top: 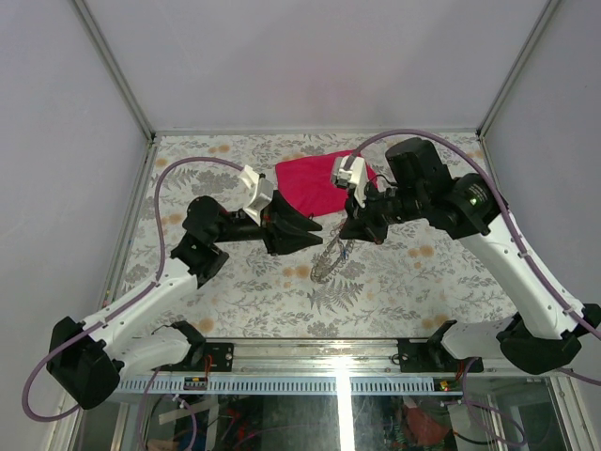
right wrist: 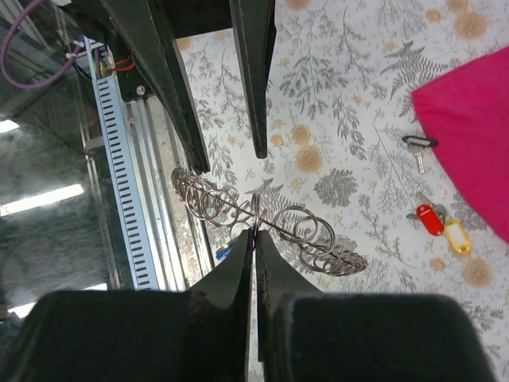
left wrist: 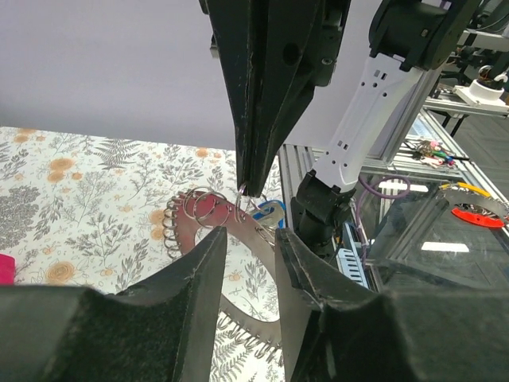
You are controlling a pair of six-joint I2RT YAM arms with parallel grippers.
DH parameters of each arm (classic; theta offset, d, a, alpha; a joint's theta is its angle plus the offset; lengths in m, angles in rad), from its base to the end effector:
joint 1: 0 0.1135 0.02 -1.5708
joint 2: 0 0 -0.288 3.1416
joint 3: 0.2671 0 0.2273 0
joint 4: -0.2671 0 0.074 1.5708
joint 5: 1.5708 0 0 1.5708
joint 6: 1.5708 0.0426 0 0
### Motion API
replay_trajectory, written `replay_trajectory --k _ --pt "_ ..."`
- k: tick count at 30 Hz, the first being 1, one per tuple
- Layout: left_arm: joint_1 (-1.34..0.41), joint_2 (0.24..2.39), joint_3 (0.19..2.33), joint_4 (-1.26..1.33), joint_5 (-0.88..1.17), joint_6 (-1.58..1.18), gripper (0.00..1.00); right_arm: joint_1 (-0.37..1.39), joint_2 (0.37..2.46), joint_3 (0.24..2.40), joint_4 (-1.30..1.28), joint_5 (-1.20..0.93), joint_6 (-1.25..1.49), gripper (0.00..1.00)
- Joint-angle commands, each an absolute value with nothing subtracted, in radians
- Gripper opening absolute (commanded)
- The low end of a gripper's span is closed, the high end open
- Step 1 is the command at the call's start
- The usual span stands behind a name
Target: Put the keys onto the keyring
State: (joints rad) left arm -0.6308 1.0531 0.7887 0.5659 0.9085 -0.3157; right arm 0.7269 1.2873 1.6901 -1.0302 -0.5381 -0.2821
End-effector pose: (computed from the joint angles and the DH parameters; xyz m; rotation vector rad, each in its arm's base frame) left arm 0.1421 -0.1454 0.3941 1.0346 1.1259 -1.3427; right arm 0.1403 0.1540 0.4662 -1.3331 1.7747 0.8384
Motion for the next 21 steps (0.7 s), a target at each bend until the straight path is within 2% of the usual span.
replay_trajectory --k 1,8,21 --pt "-0.646 1.073 0.828 0.542 0.888 -0.261 0.32 0.749 1.339 1.786 -1.165 -0.481 -0.289 0.00" --pt "-0.668 1.099 0.844 0.517 0.903 -0.235 0.33 0.831 1.386 1.827 -1.188 -0.438 -0.274 0.00" --pt "-0.674 1.110 0.874 0.368 0.982 -0.132 0.30 0.863 1.411 1.861 -1.194 -0.443 -0.276 0.00"
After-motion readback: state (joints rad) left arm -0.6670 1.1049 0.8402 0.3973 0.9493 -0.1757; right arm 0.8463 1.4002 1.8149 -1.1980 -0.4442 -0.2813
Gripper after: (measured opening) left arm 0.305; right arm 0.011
